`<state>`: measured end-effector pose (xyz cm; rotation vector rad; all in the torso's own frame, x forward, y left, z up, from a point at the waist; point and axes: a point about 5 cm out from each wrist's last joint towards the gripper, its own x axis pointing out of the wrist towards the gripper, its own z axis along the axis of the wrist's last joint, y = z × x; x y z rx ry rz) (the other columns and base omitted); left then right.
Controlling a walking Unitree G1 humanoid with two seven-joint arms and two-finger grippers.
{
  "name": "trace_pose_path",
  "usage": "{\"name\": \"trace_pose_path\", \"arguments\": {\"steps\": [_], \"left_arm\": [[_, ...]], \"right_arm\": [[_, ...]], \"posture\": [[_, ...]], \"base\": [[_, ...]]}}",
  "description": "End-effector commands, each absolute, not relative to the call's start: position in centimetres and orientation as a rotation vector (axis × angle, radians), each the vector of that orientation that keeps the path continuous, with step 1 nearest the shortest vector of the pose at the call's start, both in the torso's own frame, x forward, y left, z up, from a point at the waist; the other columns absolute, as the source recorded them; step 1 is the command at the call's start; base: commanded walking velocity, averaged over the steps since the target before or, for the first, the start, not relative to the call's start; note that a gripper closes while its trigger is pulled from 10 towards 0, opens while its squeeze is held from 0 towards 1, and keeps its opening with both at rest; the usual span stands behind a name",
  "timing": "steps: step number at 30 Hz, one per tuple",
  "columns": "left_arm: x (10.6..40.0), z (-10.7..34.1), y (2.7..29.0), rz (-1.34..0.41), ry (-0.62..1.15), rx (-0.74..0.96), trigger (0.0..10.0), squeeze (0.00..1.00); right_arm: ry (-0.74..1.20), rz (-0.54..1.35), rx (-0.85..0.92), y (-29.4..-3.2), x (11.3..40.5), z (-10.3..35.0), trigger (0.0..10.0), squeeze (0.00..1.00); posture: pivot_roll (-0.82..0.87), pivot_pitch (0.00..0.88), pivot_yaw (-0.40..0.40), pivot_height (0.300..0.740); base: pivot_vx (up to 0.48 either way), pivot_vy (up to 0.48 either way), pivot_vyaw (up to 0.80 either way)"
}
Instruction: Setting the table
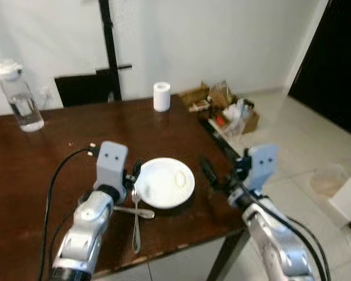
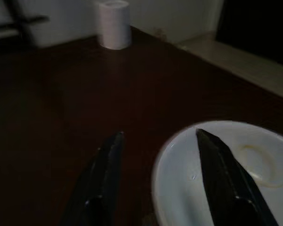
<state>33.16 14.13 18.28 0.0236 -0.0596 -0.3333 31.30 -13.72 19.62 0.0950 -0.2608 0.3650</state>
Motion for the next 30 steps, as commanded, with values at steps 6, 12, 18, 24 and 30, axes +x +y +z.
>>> {"name": "trace_pose_path", "arguments": {"steps": [6, 12, 18, 24, 30], "left_arm": [[33.6, 19.4, 15.6, -0.465, 0.037, -0.093, 10.0, 1.0], [34.3, 18.7, 17.0, -0.426, 0.117, -0.102, 10.0, 1.0], [34.9, 17.4, 17.5, -0.443, 0.248, -0.161, 10.0, 0.36], [36.0, 16.9, 16.7, -0.455, 0.3, -0.2, 10.0, 0.0], [36.3, 16.2, 15.8, -0.481, 0.36, -0.207, 10.0, 0.0]], "right_arm": [[-0.242, 0.357, 0.091, -14.0, 31.0, 19.2, 10.0, 0.0], [-0.24, 0.361, 0.092, -13.9, 31.0, 19.1, 10.0, 0.0], [-0.234, 0.367, 0.097, -13.8, 31.0, 19.1, 10.0, 0.0], [-0.229, 0.373, 0.103, -13.6, 31.0, 19.0, 10.0, 0.0], [-0.226, 0.374, 0.107, -13.5, 30.8, 19.0, 10.0, 0.0]], "posture": [[0.01, 0.055, 0.082, 0.74], [0.01, 0.057, 0.085, 0.74], [0.01, 0.063, 0.078, 0.74], [0.02, 0.074, 0.074, 0.74], [0.01, 0.095, 0.084, 0.74]], "base": [[0.0, 0.0, 0.0], [0.0, 0.0, 0.0], [0.0, 0.0, 0.0], [0.0, 0.0, 0.0], [0.0, 0.0, 0.0]]}}
